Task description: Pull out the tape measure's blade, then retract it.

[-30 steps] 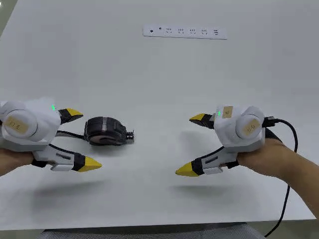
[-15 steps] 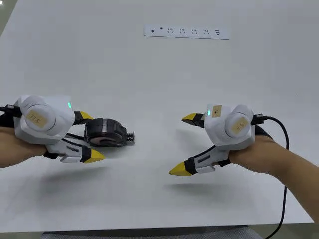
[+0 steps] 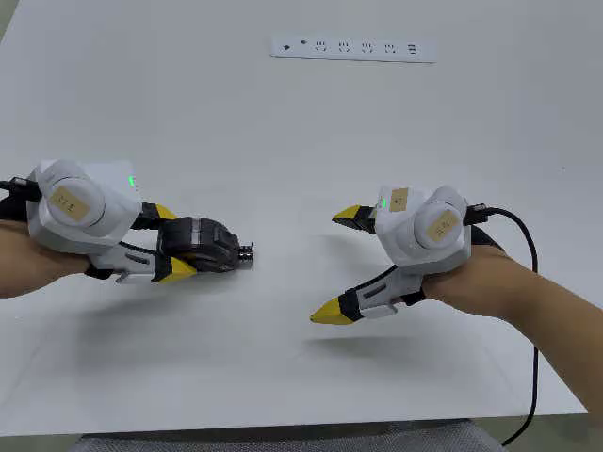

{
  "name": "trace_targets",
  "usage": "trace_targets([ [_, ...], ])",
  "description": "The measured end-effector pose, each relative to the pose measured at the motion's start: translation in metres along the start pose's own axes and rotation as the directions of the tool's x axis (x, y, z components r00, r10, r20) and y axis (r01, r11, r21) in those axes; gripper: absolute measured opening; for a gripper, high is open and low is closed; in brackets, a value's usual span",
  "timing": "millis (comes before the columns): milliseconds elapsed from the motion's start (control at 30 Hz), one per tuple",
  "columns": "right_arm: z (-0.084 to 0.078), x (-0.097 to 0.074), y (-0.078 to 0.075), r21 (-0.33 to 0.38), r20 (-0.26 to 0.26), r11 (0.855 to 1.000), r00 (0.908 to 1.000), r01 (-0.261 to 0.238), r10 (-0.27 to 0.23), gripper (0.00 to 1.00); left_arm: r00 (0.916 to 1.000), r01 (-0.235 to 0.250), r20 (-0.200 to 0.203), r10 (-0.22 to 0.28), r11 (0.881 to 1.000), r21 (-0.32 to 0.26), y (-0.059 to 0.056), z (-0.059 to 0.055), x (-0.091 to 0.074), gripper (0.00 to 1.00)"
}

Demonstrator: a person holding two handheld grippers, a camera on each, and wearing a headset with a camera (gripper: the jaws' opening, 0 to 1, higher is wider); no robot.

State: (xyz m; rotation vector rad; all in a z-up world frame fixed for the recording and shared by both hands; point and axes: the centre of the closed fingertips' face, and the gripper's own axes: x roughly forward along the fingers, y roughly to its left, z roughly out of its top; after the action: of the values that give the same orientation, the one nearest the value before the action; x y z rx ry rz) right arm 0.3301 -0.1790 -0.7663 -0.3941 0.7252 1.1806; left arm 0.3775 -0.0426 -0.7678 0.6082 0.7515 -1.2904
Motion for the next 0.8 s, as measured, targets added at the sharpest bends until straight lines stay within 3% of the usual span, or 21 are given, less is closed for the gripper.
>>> trace_targets([
  [400, 0.007, 0.006, -0.003, 0.001, 0.017, 1.0, 0.9998, -0.008, 0.008, 0.83, 0.9993, 0.025, -0.027, -0.024, 0.999, 0.031, -0.002, -0.002, 0.001, 0.3],
  [800, 0.006, 0.017, -0.01, 0.011, 0.027, 1.0, 0.9996, -0.006, 0.006, 0.69, 0.996, 0.031, -0.086, -0.022, 0.994, 0.104, -0.001, -0.005, 0.002, 0.28],
])
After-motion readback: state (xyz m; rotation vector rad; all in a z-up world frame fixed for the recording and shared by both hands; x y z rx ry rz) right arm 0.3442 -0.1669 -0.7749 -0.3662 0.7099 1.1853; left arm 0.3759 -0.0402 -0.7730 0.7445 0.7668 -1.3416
